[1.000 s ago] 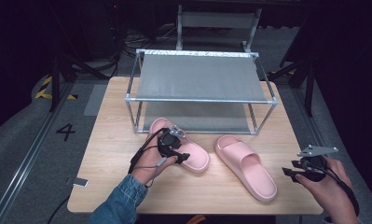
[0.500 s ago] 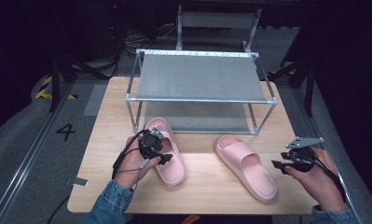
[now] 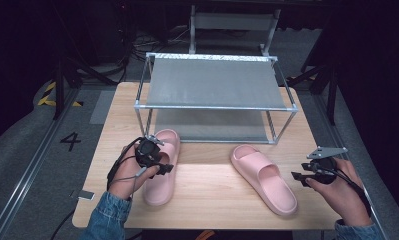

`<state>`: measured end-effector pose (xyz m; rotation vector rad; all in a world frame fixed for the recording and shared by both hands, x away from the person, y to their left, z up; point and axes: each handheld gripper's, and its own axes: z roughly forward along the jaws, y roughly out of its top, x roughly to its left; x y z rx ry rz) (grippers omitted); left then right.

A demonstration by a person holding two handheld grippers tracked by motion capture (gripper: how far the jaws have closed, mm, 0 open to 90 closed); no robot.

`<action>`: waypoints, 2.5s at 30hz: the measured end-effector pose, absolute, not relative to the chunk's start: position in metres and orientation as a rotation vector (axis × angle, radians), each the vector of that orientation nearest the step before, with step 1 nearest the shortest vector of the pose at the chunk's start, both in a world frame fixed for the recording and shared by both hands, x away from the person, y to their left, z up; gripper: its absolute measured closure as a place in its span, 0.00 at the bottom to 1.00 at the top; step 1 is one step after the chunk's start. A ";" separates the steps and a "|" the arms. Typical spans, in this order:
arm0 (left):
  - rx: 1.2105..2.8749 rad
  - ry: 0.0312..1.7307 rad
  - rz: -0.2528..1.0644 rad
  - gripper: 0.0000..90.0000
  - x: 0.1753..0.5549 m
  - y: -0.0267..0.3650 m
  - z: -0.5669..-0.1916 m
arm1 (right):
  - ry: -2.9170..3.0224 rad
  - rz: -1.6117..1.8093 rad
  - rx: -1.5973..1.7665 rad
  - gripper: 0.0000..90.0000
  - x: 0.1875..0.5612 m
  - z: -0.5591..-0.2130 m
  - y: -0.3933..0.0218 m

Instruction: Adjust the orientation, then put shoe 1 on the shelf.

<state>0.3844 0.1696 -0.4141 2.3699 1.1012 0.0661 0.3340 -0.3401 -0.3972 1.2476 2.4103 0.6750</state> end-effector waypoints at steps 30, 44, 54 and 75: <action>2.365 1.159 0.124 0.95 0.377 0.163 -0.397 | 2.407 0.666 1.247 0.54 0.330 -0.399 -0.342; 2.407 1.027 0.092 0.94 0.370 0.143 -0.367 | 2.354 0.677 1.274 0.54 0.323 -0.390 -0.354; 2.438 0.945 0.083 0.94 0.370 0.130 -0.340 | 2.335 0.674 1.306 0.53 0.317 -0.387 -0.367; 2.458 0.797 0.010 0.94 0.371 0.096 -0.281 | 2.400 0.707 1.330 0.53 0.336 -0.402 -0.365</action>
